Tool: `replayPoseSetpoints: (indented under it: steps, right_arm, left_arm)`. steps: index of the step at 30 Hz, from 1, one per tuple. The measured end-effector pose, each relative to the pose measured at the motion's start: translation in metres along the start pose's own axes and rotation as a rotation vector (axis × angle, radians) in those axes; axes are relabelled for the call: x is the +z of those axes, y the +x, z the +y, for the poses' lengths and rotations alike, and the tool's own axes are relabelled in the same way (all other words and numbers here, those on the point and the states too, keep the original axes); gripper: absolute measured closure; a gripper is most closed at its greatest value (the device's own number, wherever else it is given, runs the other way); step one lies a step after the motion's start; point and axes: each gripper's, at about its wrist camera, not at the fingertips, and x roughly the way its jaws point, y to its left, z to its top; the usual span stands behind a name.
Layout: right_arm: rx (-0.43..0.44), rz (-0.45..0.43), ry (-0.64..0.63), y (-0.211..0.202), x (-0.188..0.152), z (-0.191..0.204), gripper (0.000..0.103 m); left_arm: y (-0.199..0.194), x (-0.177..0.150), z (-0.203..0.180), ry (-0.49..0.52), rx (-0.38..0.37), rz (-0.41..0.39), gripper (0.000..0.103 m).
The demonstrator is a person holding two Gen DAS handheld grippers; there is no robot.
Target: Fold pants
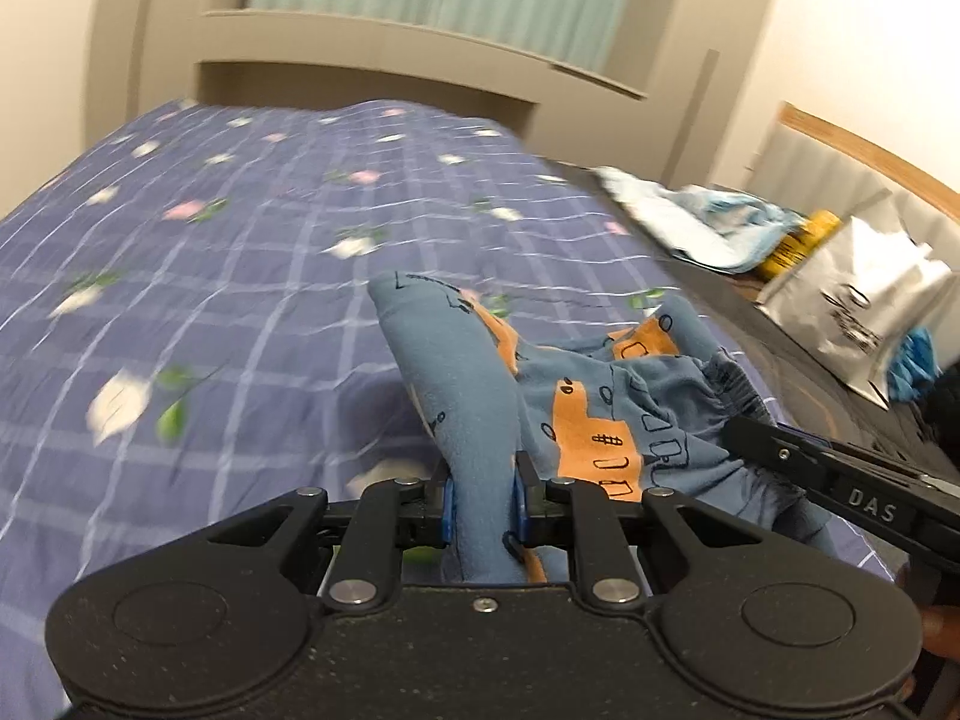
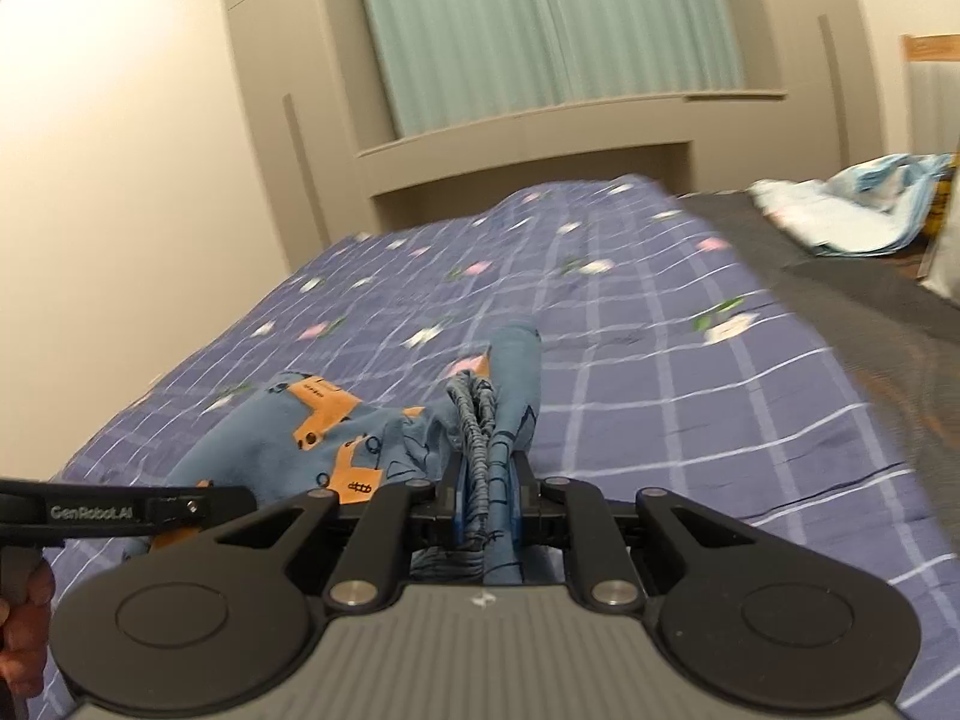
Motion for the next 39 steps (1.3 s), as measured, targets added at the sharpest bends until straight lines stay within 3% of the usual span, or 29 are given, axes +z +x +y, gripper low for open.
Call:
replayPoseSetpoints:
  steps: [6, 14, 26, 31, 35, 39]
  right_arm:
    - [-0.098, 0.000, 0.064, -0.001, -0.002, -0.027, 0.088]
    - [-0.137, 0.026, 0.166, 0.005, -0.028, -0.049, 0.088]
    - [-0.169, 0.036, 0.177, 0.008, -0.033, -0.050, 0.083]
    - [-0.176, 0.045, 0.157, 0.011, -0.033, -0.050, 0.079]
    - [-0.188, 0.050, 0.143, 0.012, -0.033, -0.050, 0.070]
    - [-0.198, 0.052, 0.131, 0.014, -0.036, -0.054, 0.060]
  left_arm:
    - [0.042, 0.006, -0.014, 0.035, -0.080, 0.065, 0.084]
    - [0.059, -0.007, -0.018, 0.055, -0.068, 0.097, 0.084]
    - [0.061, -0.010, -0.017, 0.045, -0.055, 0.114, 0.078]
    - [0.060, -0.011, -0.019, 0.047, -0.042, 0.119, 0.072]
    - [0.058, -0.012, -0.019, 0.043, -0.034, 0.121, 0.065]
    - [0.054, -0.013, -0.020, 0.039, -0.024, 0.110, 0.045]
